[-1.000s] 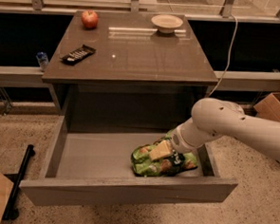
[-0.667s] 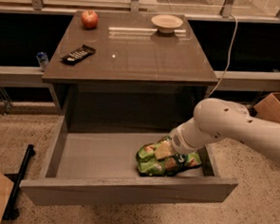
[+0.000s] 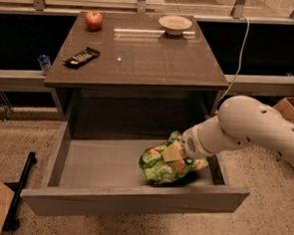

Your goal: Pick green rice chip bag from top drawer and place on counter

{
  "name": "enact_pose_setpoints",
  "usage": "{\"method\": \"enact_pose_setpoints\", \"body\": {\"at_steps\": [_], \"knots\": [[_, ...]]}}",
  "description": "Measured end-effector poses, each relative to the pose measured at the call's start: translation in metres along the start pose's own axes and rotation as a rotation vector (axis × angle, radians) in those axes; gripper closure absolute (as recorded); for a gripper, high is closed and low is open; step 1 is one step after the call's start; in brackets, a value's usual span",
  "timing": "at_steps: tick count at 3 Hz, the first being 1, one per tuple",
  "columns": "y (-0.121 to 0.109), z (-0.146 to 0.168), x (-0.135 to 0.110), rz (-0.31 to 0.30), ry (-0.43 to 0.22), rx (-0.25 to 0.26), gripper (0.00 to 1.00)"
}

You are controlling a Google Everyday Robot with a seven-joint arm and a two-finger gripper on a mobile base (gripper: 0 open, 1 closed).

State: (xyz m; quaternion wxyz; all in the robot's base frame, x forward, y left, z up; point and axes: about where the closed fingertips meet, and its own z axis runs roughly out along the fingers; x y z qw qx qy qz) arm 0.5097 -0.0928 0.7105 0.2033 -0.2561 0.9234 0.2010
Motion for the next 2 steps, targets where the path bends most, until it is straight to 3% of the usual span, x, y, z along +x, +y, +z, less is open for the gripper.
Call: {"method": "enact_pose_setpoints", "body": {"at_steps": [2], "knots": [[0.022, -0.063, -0.038, -0.068, -0.102, -0.070, 1.00]]}}
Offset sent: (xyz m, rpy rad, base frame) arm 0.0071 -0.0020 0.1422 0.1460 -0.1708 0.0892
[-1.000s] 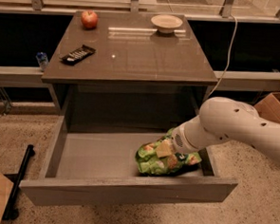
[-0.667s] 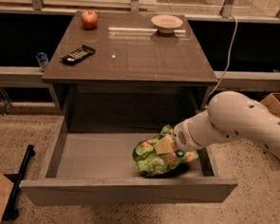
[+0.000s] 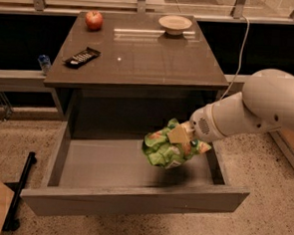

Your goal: Pick green rice chip bag from top drawer and place on counter

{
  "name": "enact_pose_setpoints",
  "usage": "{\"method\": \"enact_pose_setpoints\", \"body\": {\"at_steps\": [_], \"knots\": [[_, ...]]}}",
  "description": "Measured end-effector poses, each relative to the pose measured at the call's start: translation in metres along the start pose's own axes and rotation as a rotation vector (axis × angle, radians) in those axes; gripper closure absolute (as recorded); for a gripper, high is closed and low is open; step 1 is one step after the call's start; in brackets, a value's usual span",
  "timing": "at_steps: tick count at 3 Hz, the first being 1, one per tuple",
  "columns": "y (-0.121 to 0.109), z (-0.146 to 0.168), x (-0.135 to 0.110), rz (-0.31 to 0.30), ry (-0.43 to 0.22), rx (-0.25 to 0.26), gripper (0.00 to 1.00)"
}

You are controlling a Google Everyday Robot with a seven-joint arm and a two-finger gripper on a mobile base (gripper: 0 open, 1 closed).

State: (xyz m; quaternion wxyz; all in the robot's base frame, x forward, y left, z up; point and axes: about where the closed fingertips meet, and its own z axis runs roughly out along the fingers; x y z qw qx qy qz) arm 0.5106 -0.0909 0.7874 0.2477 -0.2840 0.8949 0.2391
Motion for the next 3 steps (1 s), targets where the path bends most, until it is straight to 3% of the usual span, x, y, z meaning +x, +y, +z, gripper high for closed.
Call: {"method": "enact_pose_setpoints", "body": {"at_steps": [1, 2, 3], "knots": [[0.022, -0.060, -0.060, -0.096, -0.097, 0.063, 1.00], [0.039, -0.101, -0.107, -0.174, -0.168, 0.133, 1.00], [0.047, -0.122, -0.158, -0.240, -0.219, 0.178, 1.00]]}}
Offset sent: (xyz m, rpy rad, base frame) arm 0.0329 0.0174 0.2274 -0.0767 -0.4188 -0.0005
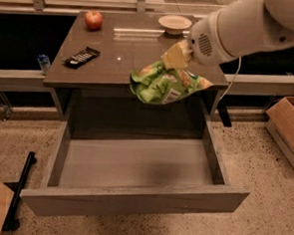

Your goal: Pick green rice chip bag from top drawer and place on counter

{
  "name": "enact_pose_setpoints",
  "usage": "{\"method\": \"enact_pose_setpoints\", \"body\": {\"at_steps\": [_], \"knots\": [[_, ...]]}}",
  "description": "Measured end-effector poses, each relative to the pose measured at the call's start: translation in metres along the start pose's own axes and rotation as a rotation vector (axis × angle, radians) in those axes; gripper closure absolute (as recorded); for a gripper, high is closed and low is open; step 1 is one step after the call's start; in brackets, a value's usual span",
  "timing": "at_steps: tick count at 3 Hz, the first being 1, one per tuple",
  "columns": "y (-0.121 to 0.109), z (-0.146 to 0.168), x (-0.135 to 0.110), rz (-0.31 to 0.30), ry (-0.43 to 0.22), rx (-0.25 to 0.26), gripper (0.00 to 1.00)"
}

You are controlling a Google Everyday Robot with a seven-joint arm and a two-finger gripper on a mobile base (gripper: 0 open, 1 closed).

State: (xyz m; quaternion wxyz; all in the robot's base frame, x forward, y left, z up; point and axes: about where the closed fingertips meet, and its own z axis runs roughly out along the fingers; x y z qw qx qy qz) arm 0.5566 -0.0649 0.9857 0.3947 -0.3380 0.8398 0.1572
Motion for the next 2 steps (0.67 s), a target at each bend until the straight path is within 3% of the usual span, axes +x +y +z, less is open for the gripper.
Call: {"method": "enact_pose_setpoints", "body": {"at_steps": [2], "knots": [[-0.030, 0.034, -0.071, -0.065, -0.017, 0.040, 1.00]]}}
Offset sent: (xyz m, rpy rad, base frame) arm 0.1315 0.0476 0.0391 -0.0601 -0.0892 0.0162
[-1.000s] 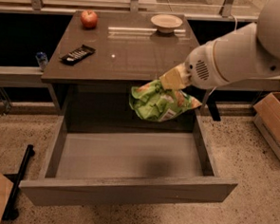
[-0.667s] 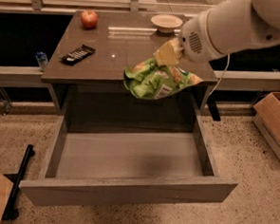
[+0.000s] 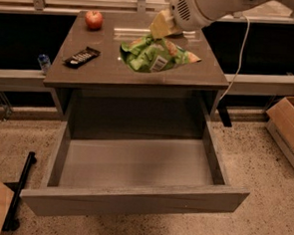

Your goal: Pick green rice chip bag from top drawer and place on counter

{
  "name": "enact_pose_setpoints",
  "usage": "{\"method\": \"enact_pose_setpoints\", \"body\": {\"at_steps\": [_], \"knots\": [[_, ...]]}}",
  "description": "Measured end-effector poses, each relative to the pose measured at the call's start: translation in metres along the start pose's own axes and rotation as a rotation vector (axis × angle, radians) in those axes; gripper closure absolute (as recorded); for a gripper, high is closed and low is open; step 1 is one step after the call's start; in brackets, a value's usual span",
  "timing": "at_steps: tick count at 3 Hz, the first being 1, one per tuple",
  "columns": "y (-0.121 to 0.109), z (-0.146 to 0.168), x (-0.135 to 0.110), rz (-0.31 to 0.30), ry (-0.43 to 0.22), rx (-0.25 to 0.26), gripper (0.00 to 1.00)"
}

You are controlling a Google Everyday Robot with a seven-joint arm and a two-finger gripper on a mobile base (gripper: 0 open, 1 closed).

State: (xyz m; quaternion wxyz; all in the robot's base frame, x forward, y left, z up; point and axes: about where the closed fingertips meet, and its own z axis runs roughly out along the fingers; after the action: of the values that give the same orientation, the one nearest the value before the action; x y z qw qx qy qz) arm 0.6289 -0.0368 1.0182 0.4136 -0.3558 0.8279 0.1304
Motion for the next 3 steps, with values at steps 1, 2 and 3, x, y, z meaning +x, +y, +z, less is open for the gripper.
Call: {"method": "enact_pose_setpoints", "body": {"at_steps": [1, 2, 3], "knots": [[-0.034, 0.054, -0.020, -0.004, 0.016, 0.005, 1.00], [-0.074, 0.116, -0.009, 0.003, 0.050, -0.037, 1.00], [-0.100, 0.151, 0.002, 0.028, 0.049, -0.048, 0.84]]}}
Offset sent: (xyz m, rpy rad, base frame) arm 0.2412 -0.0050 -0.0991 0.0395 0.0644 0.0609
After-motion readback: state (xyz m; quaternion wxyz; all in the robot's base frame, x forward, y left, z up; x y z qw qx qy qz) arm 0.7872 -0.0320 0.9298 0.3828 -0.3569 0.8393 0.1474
